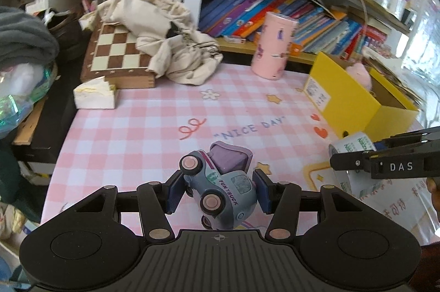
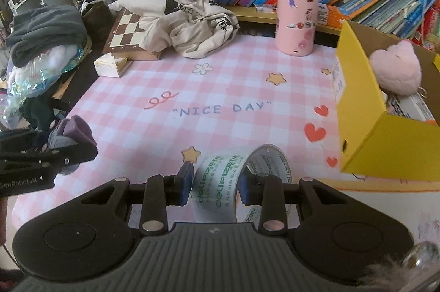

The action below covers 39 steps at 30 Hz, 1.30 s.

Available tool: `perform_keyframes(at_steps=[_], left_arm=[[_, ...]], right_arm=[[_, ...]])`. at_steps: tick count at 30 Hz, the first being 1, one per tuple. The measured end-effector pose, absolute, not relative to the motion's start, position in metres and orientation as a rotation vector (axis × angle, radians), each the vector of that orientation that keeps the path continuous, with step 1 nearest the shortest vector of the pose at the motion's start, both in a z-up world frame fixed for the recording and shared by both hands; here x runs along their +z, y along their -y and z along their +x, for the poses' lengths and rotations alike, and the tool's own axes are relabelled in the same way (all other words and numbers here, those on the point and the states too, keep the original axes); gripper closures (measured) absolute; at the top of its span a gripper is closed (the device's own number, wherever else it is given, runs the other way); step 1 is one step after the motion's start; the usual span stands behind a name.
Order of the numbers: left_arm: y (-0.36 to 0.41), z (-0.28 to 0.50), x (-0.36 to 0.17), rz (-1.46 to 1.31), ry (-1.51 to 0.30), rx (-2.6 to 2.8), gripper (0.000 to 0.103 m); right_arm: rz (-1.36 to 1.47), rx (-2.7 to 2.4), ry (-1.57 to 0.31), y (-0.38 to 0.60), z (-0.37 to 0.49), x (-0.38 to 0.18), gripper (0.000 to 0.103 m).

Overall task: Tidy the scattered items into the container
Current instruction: 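Carry the toy car and tape roll with both grippers toward the yellow box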

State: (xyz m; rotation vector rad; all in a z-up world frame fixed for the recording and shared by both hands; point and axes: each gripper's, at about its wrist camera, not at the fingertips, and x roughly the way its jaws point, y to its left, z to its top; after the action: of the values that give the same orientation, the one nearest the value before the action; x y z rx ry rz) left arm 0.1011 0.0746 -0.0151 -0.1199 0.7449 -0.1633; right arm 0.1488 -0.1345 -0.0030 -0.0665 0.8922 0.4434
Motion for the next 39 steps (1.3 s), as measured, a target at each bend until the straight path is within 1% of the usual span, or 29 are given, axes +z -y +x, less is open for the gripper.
perform_keyframes(at_steps=[18,27,39], left_arm=[[-0.025,0.096,-0.006,-0.064,-0.744,-0.353,0.051],[0.0,0.099,-0.002,-0.053,-0.739,-0.366,0.051],[0.056,0.104,0.002,-0.048,-0.748,-0.344,0.051]], right_arm=[[0.008,0.321,-0.886,0.184,0.109,0.001,0.072],[0.01,0.316,-0.874,0.209,0.108,0.002,0.072],[-0.005,0.341,-0.876,0.27,0.119,0.006,0.072]])
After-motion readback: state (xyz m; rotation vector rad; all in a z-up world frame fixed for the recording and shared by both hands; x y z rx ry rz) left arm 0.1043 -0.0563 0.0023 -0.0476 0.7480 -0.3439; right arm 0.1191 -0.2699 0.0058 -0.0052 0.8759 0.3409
